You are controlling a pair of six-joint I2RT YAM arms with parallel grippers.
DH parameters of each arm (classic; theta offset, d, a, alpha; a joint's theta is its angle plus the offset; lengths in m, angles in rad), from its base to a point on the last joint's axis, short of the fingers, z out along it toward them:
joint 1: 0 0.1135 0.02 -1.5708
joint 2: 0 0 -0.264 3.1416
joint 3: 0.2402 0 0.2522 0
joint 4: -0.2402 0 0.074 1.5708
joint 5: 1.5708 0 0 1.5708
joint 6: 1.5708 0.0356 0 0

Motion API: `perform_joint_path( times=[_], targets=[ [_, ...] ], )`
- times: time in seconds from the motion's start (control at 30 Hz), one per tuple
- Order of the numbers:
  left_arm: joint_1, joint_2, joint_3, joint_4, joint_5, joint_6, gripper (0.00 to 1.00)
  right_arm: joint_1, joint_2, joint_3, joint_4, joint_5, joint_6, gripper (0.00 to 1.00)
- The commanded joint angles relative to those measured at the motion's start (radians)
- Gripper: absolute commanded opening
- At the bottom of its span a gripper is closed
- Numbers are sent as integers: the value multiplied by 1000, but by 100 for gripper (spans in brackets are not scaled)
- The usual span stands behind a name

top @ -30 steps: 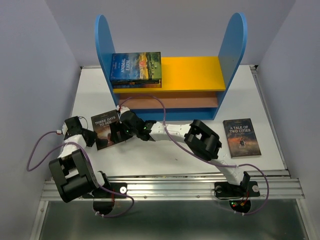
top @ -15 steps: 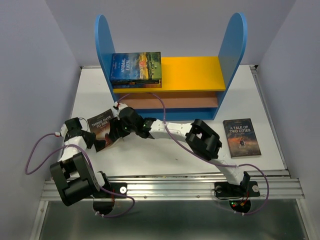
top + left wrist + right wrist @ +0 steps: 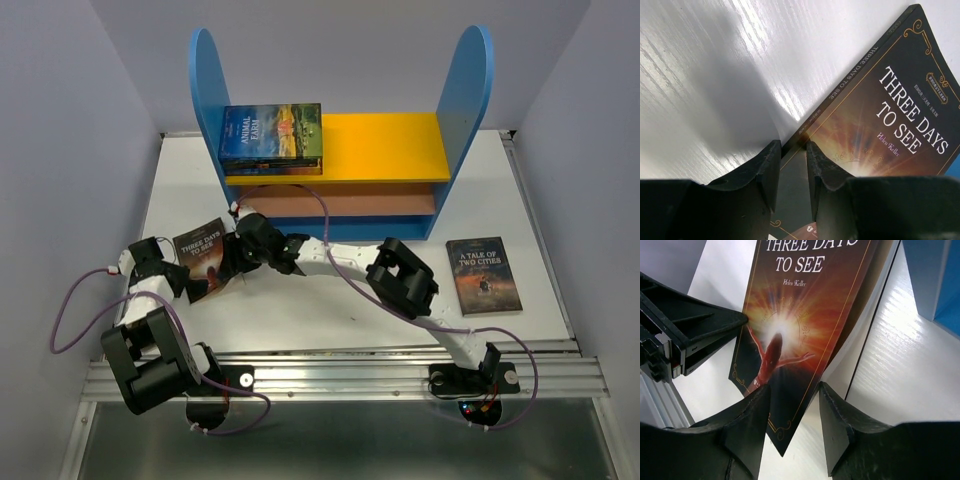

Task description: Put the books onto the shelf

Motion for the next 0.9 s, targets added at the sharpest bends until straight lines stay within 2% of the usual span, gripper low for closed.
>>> perform_joint_path(
  times=[0.0,0.07,0.17,0.23,0.47,0.53,0.57,0.63,0.67,0.73,0.77,0.87],
  targets=[
    [-16,-4,-37,-9,107,-21,37,31,55,68,29,-78,63,47],
    [-16,-2,-41,-1,120,-24,37,31,67,86,29,-97,74,45],
    [-16,2,-44,10,140,-24,37,31,90,112,28,-133,97,26],
    [-16,2,-44,6,134,-26,37,31,76,91,28,-111,106,1],
    [-16,-37,-38,-16,134,-36,38,31,-46,-68,41,49,121,1],
    [-16,-54,-25,-30,147,-33,50,31,-73,-105,95,63,114,1],
    [-16,-80,-21,-42,170,-27,64,31,-103,-153,131,66,117,1],
    [-16,-114,-5,-62,196,-23,72,31,-143,-205,179,75,109,1],
    [-16,-135,3,-75,209,-21,82,31,-166,-264,222,86,109,1],
    [-16,-204,20,-124,213,-20,96,31,-241,-320,264,119,78,1],
    [-16,-231,35,-138,221,-17,99,31,-266,-349,291,130,77,1],
    [-14,-326,67,-188,256,-3,99,31,-370,-460,333,117,64,1]
  ],
)
